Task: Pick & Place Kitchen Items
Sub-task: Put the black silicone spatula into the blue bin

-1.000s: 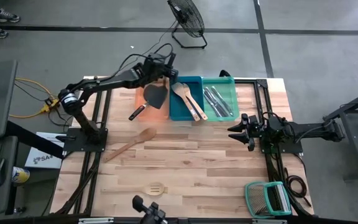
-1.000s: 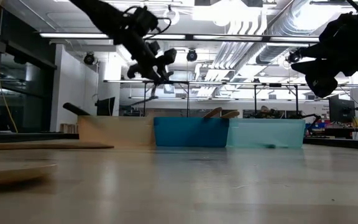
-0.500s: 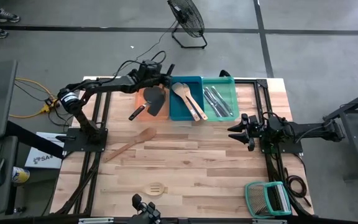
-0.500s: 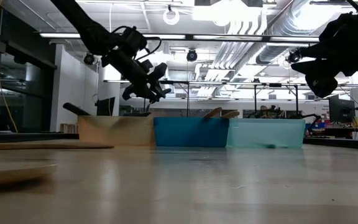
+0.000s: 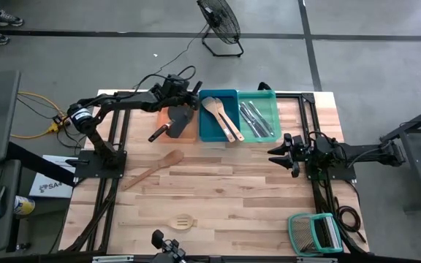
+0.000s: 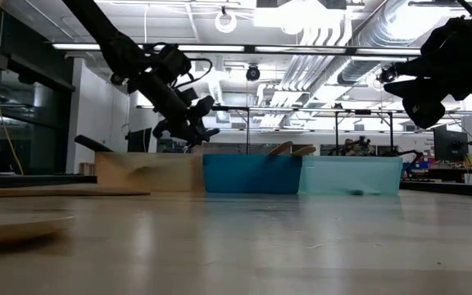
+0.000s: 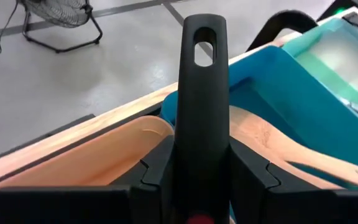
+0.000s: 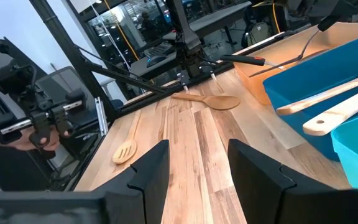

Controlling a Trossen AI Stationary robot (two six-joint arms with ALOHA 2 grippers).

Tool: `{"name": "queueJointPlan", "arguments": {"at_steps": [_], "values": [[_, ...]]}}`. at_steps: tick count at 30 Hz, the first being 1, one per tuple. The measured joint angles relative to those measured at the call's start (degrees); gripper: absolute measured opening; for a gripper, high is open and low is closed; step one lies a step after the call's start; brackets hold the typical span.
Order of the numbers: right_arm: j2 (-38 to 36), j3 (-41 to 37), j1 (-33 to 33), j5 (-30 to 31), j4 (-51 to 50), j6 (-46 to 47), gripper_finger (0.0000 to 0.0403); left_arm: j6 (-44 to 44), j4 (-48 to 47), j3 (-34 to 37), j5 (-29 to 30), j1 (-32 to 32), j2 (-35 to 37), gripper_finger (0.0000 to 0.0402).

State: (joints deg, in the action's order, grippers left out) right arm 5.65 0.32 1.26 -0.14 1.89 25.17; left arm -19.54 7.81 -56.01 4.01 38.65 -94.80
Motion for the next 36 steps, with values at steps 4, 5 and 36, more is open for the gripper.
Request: {"name": "queueJointPlan", "arguments": {"at_steps": [4,5,36], "values": [[0.0,0.0,0.0,0.0,0.0,0.0,0.0156,3.4,-0.5,0.0,0.4,0.0,0.0,0.0104],[0.0,0.0,0.0,0.0,0.0,0.0,0.0156,4.4,-0.7,0.0,0.4,0.0,0.0,0.0104],[0.0,0.0,0.0,0.0,0.0,0.0,0.0156,11.0,-9.9,0.0,13.0,0.0,0.0,0.0152]]}}
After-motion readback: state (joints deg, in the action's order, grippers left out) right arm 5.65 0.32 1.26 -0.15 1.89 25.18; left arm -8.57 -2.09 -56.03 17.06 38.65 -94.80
